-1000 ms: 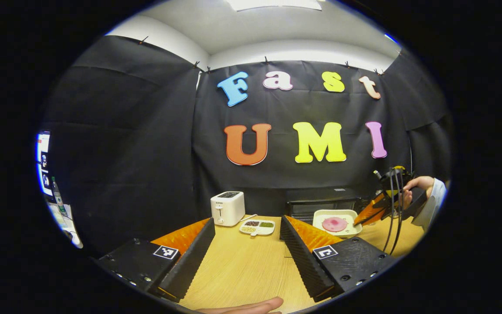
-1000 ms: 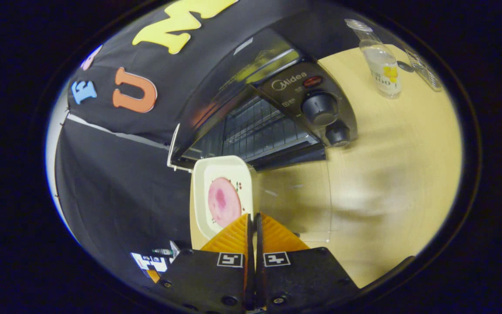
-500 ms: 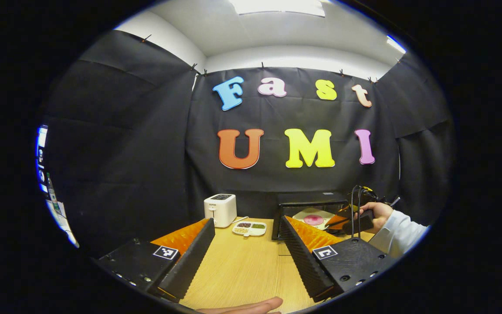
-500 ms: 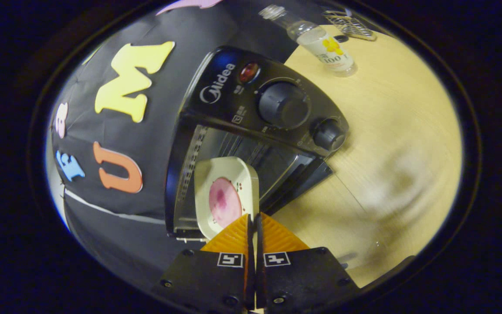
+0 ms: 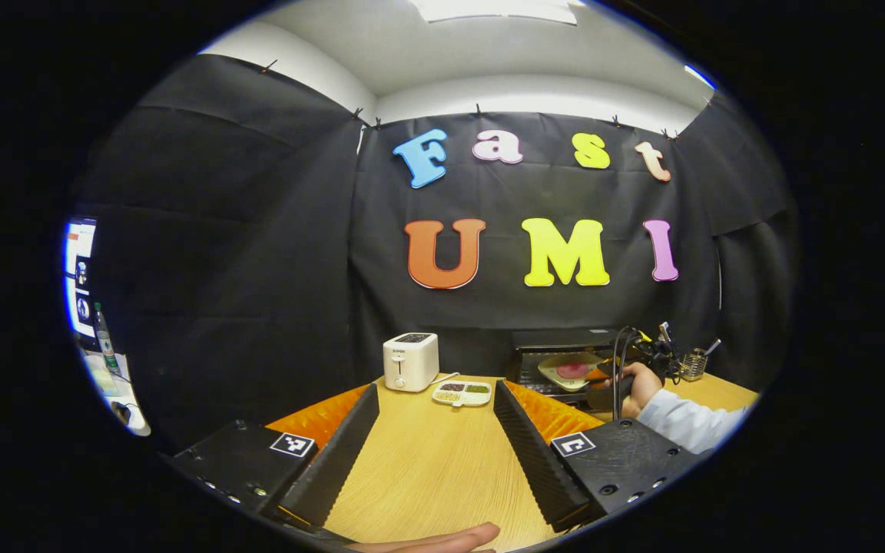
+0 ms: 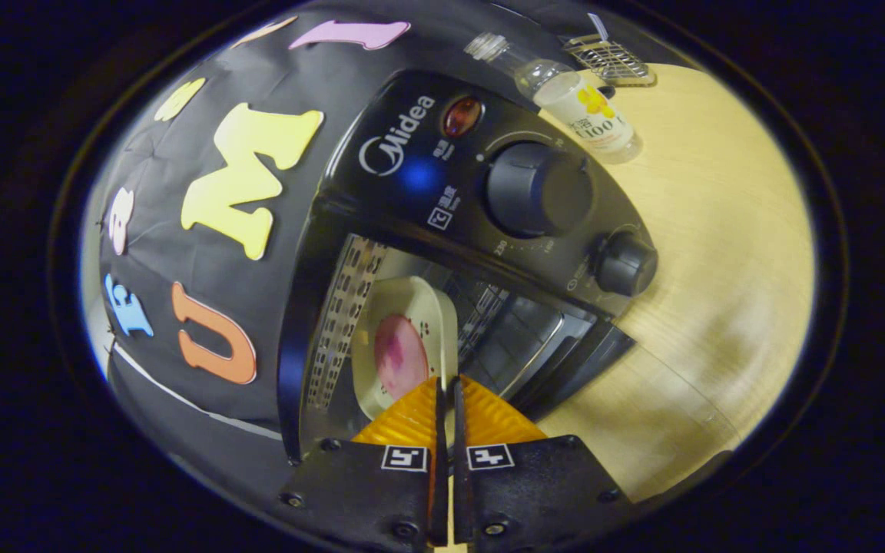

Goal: Open the electric oven with the left hand, put the food in, and close the electric oven.

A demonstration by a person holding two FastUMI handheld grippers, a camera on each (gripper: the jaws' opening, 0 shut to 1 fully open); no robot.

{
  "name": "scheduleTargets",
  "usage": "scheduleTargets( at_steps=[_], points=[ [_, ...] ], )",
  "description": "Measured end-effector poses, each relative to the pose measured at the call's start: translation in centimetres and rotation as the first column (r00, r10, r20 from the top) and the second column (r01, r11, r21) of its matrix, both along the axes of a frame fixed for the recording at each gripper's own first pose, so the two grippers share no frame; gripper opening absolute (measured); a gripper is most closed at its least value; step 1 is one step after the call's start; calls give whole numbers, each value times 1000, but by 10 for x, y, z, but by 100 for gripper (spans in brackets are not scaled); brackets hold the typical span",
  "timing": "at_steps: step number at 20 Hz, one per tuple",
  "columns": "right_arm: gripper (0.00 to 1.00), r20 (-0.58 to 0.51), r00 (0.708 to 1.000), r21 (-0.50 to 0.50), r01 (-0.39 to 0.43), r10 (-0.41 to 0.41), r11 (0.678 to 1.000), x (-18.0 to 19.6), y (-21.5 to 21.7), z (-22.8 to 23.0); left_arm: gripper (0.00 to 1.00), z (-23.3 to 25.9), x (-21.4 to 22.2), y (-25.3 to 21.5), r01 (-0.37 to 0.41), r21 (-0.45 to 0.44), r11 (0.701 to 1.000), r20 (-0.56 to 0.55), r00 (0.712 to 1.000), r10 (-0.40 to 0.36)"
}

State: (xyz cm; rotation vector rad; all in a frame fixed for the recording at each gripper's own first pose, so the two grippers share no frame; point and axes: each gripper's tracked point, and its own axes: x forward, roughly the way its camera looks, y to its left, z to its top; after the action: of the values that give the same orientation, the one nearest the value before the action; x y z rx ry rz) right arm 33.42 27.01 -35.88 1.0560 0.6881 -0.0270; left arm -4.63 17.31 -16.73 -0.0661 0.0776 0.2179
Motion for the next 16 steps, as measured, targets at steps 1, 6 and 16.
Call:
scheduleTargets(
  at_steps=[1,6,16],
  points=[
    [6,0,1000,2,-3,3,1000,4,2,-4,96,0,-1,0,0,2,1000,-1,1000,0],
    [11,34,999,43,-33,32,999,12,16,-11,96,-4,-4,-2,7,16,1000,-14,1000,-7],
    [66,58,988,-74,-136,141,988,-40,19,-8,96,-32,9,-15,33,-30,999,-70,997,-35]
  ],
)
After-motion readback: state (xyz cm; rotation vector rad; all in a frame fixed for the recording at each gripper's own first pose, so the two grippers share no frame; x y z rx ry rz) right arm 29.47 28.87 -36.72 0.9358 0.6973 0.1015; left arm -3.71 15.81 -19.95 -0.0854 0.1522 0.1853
